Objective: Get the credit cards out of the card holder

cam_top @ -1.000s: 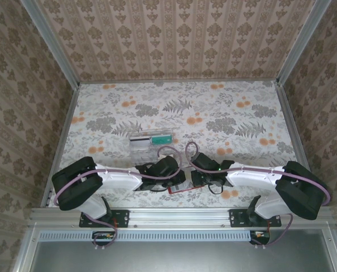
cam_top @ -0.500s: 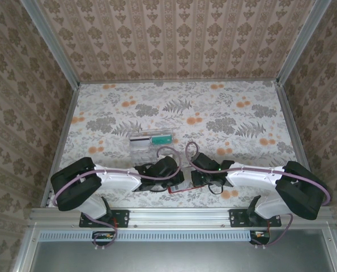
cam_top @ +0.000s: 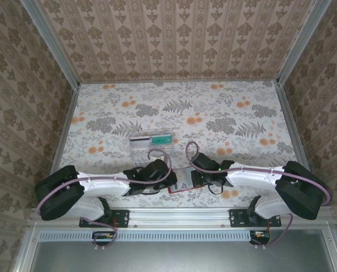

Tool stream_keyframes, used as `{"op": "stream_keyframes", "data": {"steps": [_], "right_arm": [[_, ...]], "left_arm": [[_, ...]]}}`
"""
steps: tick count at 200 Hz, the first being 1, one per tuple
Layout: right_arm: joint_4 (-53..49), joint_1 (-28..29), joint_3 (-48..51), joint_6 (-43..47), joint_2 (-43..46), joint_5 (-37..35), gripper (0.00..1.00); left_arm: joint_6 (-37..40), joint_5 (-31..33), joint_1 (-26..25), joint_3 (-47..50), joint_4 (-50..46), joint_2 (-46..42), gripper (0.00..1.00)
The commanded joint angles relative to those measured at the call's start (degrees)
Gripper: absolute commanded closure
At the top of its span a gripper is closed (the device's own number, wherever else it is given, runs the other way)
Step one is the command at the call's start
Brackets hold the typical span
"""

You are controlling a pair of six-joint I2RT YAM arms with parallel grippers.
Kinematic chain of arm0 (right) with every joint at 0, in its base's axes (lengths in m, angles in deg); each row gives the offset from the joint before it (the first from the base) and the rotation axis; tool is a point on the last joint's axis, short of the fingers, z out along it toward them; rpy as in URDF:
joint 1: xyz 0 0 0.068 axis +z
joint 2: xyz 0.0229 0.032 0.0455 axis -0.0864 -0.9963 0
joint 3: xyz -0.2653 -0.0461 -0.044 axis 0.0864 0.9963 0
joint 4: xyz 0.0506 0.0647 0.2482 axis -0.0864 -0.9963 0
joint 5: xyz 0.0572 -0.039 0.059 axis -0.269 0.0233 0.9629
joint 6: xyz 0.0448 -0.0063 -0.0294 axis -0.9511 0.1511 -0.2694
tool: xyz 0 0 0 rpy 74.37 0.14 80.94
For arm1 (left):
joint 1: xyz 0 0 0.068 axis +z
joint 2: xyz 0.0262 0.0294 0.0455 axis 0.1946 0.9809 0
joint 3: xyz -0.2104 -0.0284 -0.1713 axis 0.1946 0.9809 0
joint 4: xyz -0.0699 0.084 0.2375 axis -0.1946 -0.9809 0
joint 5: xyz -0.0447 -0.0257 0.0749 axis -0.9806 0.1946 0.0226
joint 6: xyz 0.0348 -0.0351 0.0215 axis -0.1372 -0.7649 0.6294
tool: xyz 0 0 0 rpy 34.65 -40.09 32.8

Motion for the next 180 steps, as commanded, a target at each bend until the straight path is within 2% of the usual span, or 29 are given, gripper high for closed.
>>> {"op": "stream_keyframes", "data": {"steps": [1, 82, 133, 166, 180], "right_arm": [[-0.8, 0.3, 0.6, -0.6, -0.9, -0.7, 0.9], [-1.5, 0.3, 0.3, -0.4, -0.6, -1.0, 0.9], [-4.3, 0.2, -1.3, 1.3, 2.7, -2.8, 0.89], [-8.1, -0.2, -3.5, 3.6, 8.9, -5.2, 0.79], [-9.4, -0.4, -4.3, 4.8, 12.4, -6.5, 0.71]], "left_arm": [[-0.5, 1.7, 0.7, 1.8, -4.2, -2.6, 1.0], [1.5, 3.3, 2.5, 5.4, -14.8, -17.4, 1.0], [6.3, 6.3, 3.7, 2.6, -28.4, -29.7, 1.0], [14.3, 7.4, 6.2, -4.5, -39.7, -33.0, 1.0], [18.8, 7.7, 7.6, -9.0, -44.5, -31.9, 1.0]]}}
